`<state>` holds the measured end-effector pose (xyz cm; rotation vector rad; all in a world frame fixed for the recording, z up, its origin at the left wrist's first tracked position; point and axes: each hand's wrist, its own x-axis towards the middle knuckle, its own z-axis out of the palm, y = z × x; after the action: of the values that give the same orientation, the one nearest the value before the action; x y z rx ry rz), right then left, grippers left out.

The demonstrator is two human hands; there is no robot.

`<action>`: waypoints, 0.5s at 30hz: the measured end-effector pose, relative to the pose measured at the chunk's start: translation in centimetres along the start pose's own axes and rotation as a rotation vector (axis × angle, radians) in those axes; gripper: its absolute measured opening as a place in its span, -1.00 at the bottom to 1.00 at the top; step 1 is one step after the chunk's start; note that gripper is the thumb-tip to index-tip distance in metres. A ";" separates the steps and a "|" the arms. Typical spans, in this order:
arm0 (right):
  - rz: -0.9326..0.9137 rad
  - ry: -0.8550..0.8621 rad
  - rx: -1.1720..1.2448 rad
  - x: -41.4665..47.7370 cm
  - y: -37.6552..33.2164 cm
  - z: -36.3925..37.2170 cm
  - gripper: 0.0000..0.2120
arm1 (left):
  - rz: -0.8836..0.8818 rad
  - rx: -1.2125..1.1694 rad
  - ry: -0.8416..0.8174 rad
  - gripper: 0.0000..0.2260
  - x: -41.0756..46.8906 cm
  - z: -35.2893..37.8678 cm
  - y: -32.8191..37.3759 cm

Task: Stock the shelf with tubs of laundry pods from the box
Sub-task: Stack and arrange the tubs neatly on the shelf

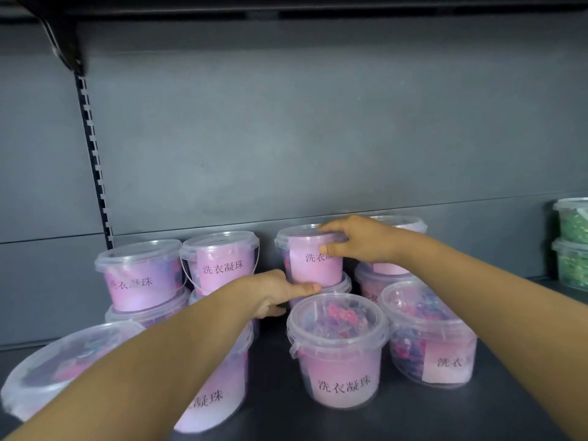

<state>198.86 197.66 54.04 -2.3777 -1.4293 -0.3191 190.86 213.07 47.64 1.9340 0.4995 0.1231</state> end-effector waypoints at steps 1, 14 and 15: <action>-0.002 -0.001 -0.008 0.1 0.0 -0.1 -0.50 | 0.006 -0.007 -0.022 -0.63 0.1 0.0 0.0; 0.022 0.099 -0.022 -0.2 0.0 0.5 -0.51 | 0.040 -0.030 0.048 -0.86 0.1 0.4 1.4; 0.024 0.103 -0.026 -0.2 0.0 0.4 -0.51 | 0.021 -0.036 0.053 -0.86 0.0 0.4 1.6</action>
<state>198.79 197.63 53.56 -2.3607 -1.3572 -0.4492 191.43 212.16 48.92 1.9053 0.5087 0.1959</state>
